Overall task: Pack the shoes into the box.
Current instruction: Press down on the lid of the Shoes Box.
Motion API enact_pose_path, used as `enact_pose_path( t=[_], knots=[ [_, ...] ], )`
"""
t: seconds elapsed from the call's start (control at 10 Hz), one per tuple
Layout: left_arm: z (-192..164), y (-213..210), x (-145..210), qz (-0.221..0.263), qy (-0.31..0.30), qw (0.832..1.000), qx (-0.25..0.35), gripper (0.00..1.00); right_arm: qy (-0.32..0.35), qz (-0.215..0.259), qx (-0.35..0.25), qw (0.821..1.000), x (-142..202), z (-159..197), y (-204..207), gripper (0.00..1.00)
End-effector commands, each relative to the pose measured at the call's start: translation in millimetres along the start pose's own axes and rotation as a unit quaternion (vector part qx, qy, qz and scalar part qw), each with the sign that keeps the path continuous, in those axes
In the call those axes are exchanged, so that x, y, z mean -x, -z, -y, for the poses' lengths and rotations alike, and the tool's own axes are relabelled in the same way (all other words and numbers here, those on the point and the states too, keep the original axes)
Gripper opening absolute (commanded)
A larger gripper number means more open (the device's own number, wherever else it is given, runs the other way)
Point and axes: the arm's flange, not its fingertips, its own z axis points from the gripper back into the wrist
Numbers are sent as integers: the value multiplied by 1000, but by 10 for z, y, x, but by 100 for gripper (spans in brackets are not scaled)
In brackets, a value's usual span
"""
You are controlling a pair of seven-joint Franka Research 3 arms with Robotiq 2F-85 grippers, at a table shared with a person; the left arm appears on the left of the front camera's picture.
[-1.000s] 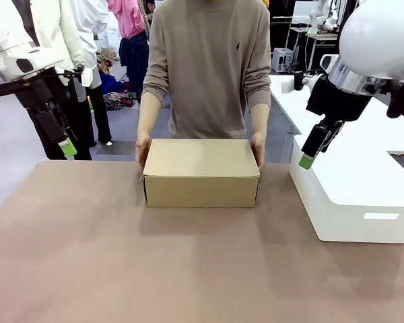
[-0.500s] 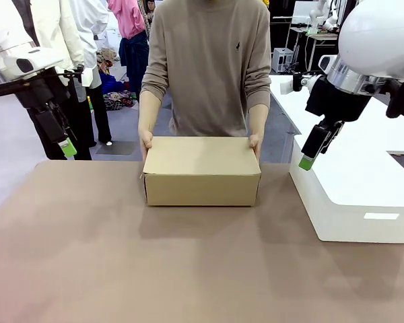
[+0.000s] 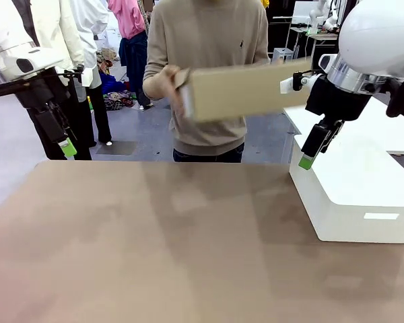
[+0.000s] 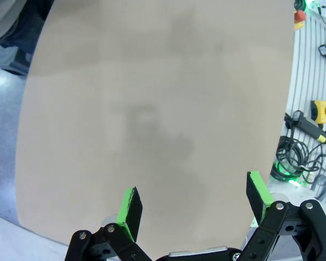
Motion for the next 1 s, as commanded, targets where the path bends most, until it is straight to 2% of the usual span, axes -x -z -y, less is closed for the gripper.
enact_pose_path(
  t=[0.0, 0.9],
  knots=[
    [4, -23, 10, -4, -2, 1000, 1, 100, 0, -2, -1, 1000, -18, 0, -30, 100],
    [4, -23, 10, -4, -2, 1000, 1, 100, 0, -2, -1, 1000, -18, 0, -30, 100]
  ],
)
